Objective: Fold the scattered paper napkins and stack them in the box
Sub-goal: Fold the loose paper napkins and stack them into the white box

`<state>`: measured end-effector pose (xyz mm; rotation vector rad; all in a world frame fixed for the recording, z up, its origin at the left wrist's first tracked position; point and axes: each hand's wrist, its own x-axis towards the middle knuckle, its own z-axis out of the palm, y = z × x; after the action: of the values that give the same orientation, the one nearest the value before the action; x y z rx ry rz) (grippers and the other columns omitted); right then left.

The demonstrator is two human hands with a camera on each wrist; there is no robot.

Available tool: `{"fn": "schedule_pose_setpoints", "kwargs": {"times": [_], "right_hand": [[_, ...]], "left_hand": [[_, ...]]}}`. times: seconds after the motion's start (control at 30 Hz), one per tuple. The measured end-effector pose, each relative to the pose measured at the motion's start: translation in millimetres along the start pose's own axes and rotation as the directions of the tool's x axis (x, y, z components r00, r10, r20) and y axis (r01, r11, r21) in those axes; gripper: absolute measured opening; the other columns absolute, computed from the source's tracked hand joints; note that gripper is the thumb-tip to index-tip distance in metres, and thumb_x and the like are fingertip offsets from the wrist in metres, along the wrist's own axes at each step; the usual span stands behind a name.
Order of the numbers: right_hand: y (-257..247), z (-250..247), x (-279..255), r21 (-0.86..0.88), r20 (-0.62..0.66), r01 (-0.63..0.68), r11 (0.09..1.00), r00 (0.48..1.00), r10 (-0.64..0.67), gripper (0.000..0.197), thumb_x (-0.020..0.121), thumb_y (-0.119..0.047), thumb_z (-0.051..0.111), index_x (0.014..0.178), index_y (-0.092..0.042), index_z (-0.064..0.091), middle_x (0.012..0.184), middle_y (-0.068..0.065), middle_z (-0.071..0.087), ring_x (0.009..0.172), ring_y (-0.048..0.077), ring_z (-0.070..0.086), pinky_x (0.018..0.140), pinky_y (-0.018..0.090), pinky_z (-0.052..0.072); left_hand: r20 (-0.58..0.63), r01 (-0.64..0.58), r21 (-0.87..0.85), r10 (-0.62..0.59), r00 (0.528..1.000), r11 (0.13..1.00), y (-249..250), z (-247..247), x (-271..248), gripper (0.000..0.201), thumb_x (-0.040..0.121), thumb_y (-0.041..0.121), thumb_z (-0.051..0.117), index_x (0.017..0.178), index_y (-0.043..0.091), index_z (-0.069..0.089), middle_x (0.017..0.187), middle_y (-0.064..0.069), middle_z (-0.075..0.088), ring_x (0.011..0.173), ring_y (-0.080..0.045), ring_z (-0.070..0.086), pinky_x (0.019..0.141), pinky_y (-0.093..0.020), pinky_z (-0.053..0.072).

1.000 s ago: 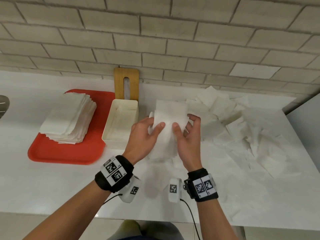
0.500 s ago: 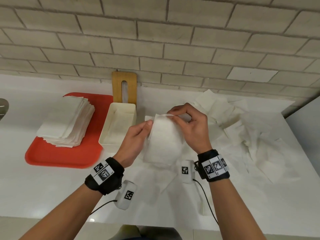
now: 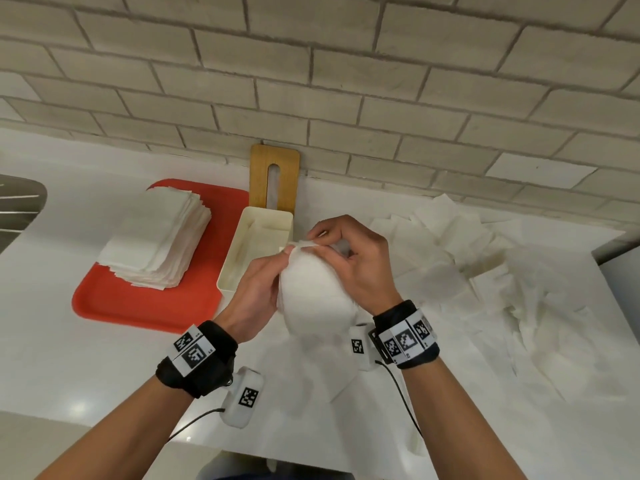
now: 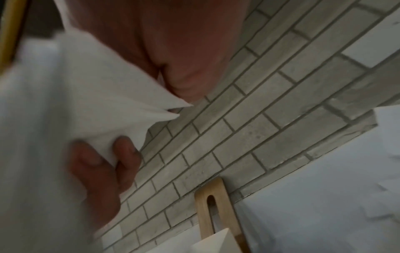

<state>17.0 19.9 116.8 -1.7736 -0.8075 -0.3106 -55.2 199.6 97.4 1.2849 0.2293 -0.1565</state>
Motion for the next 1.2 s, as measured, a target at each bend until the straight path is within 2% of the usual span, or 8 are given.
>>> {"fn": "schedule_pose_setpoints", "kwargs": {"times": [0.1,0.3,0.47,0.6,0.83,0.97,1.07,1.2], "right_hand": [[-6.7,27.1,11.5,-0.019,0.026,0.034,0.999,0.999,-0.034,0.016,0.092,-0.008,0.083,0.089,0.002,0.071,0.101,0.006,0.074,0.096,0.017,0.073,0.086,0.027,0.055],[-27.7,78.0,35.2,0.006,0.084,-0.052,0.999,0.995,0.052,0.018,0.094,-0.012,0.084,0.091,-0.002,0.069,0.108,-0.001,0.074,0.105,0.016,0.072,0.093,0.035,0.057],[-38.7,82.0,67.8,-0.020,0.130,-0.282,0.959,0.951,0.282,0.019,0.100,-0.025,0.077,0.096,-0.013,0.063,0.090,-0.010,0.070,0.090,0.009,0.071,0.082,0.020,0.052],[11.8,103.5,92.6,-0.163,0.276,-0.326,0.931,0.891,0.361,0.020,0.099,-0.028,0.079,0.095,-0.022,0.061,0.093,-0.014,0.071,0.095,0.002,0.069,0.082,0.009,0.045],[93.9,144.1,101.4,-0.417,0.430,-0.359,0.835,0.731,0.530,0.009,0.099,-0.014,0.076,0.099,-0.017,0.067,0.096,-0.003,0.070,0.095,0.006,0.067,0.087,0.028,0.052],[105.3,163.2,103.3,-0.558,0.357,-0.324,0.764,0.737,0.574,0.017,0.102,-0.012,0.070,0.095,-0.024,0.062,0.100,0.003,0.069,0.099,0.022,0.069,0.089,0.045,0.061],[100.9,173.1,100.3,-0.663,0.346,-0.252,0.705,0.732,0.587,0.015,0.101,-0.012,0.071,0.102,-0.020,0.059,0.107,0.008,0.071,0.103,0.028,0.071,0.088,0.048,0.061],[46.2,169.8,104.2,-0.442,0.169,-0.289,0.849,0.903,0.395,0.015,0.104,-0.027,0.071,0.116,-0.022,0.064,0.122,-0.005,0.073,0.111,0.010,0.070,0.092,0.033,0.058]], "left_hand": [[-0.054,-0.017,0.015,0.017,0.998,1.000,-1.0,-21.0,-7.3,0.066,0.114,0.010,0.039,0.060,0.022,0.074,0.058,0.007,0.056,0.051,-0.008,0.050,0.056,-0.030,0.031],[-0.131,-0.124,0.145,0.143,0.981,0.982,7.2,-83.3,-15.3,0.041,0.108,0.024,0.063,0.089,-0.012,0.065,0.078,-0.014,0.062,0.071,-0.023,0.053,0.062,-0.036,0.040],[-0.254,-0.027,0.209,0.081,0.964,0.977,20.5,-144.8,-13.9,0.046,0.108,0.045,0.056,0.106,0.003,0.077,0.094,-0.010,0.081,0.083,-0.025,0.077,0.071,-0.037,0.060],[-0.351,0.064,0.231,0.022,0.936,0.971,18.2,-183.8,-6.2,0.060,0.104,0.054,0.061,0.105,-0.005,0.072,0.099,-0.025,0.077,0.092,-0.048,0.074,0.081,-0.059,0.060],[-0.384,0.048,0.412,0.125,0.915,0.910,36.2,-224.2,-3.8,0.043,0.107,0.054,0.055,0.098,0.019,0.078,0.094,-0.021,0.077,0.091,-0.047,0.071,0.074,-0.052,0.057],[-0.303,-0.018,0.427,0.161,0.939,0.904,45.3,-241.5,-2.9,0.059,0.099,0.066,0.060,0.097,0.010,0.077,0.096,-0.029,0.071,0.076,-0.033,0.067,0.069,-0.041,0.048],[-0.254,-0.063,0.402,0.177,0.951,0.913,51.4,-243.4,-1.8,0.062,0.094,0.073,0.063,0.102,0.014,0.079,0.100,-0.029,0.071,0.085,-0.044,0.070,0.075,-0.045,0.051],[-0.218,-0.105,0.373,0.197,0.956,0.922,66.4,-230.0,-2.7,0.026,0.101,0.042,0.070,0.111,0.022,0.083,0.107,0.005,0.082,0.099,-0.018,0.078,0.091,-0.049,0.064]]}}
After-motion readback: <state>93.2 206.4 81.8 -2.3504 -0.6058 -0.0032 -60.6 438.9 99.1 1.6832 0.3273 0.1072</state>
